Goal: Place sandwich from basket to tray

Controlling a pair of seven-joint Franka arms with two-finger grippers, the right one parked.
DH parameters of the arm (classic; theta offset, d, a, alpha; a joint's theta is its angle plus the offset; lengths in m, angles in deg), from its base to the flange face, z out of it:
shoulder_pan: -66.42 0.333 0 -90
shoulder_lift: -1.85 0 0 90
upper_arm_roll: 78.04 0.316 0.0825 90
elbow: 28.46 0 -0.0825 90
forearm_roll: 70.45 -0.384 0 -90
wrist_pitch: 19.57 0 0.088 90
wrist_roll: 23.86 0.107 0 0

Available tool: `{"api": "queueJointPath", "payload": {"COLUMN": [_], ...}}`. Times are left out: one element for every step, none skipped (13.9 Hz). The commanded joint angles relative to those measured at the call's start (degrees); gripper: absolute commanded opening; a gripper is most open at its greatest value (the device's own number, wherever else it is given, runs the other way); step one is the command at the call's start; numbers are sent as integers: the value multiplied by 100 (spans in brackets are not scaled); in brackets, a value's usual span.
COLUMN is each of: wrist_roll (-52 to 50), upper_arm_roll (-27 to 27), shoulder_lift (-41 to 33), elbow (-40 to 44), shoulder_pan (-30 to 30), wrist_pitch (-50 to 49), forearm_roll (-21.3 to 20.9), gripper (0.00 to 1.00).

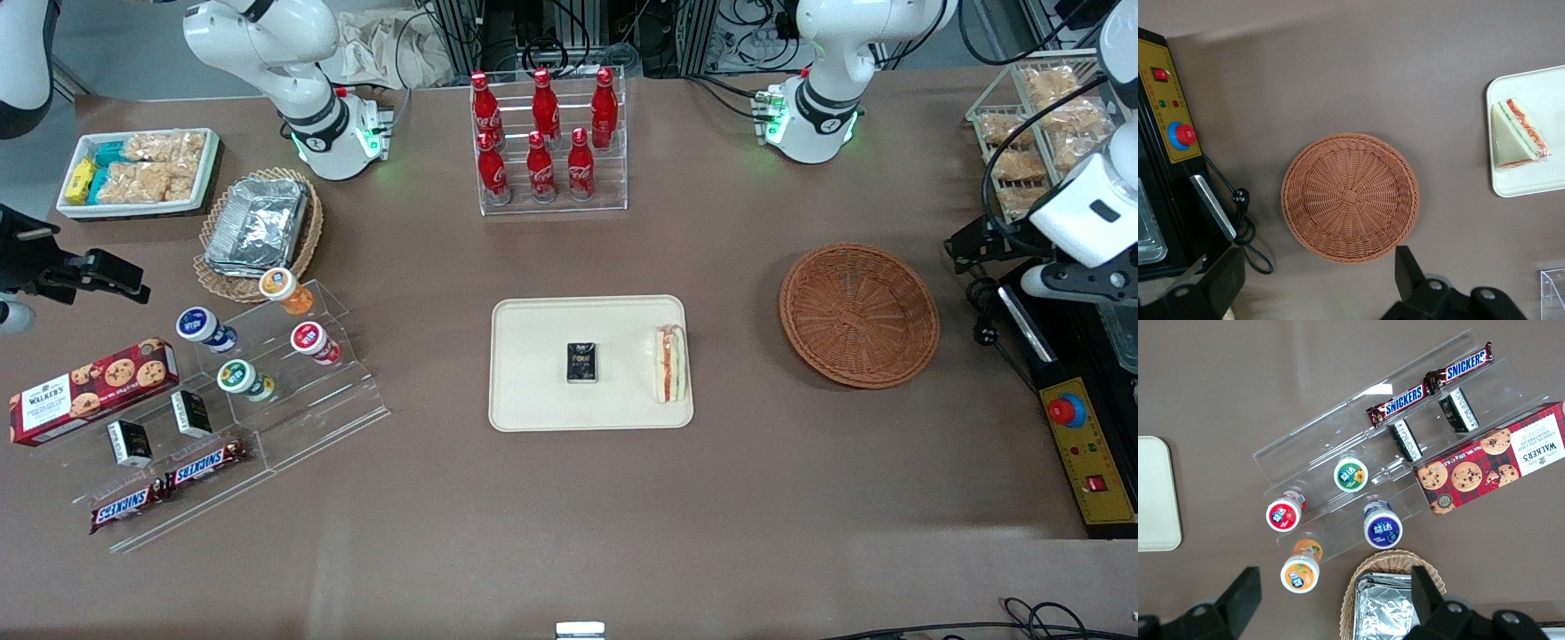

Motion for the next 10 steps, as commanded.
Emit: {"api": "queueJointPath", "payload": {"wrist_roll": [98,98,98,98,98,98,98,98,98,98], "upper_arm_roll": [90,90,99,99,108,108,108,108,125,126], "shoulder_lift": [-124,-124,-124,-124,-115,-115,-115,-115,-115,-115], "elbow": [-50,-49,-49,-41,-41,-49,-49,-49,-49,-49], "shoulder_pan": [-81,-72,-64,-55,-55,-55,-55,-55,-55,-55], "wrist_pitch": [-43,-34,-34,-34,-25,-25,-25,-25,-25,-25], "forearm_roll": [65,65,73,82,82,100,143,153,161,161], "gripper": [100,100,100,100,100,100,100,100,100,100]}}
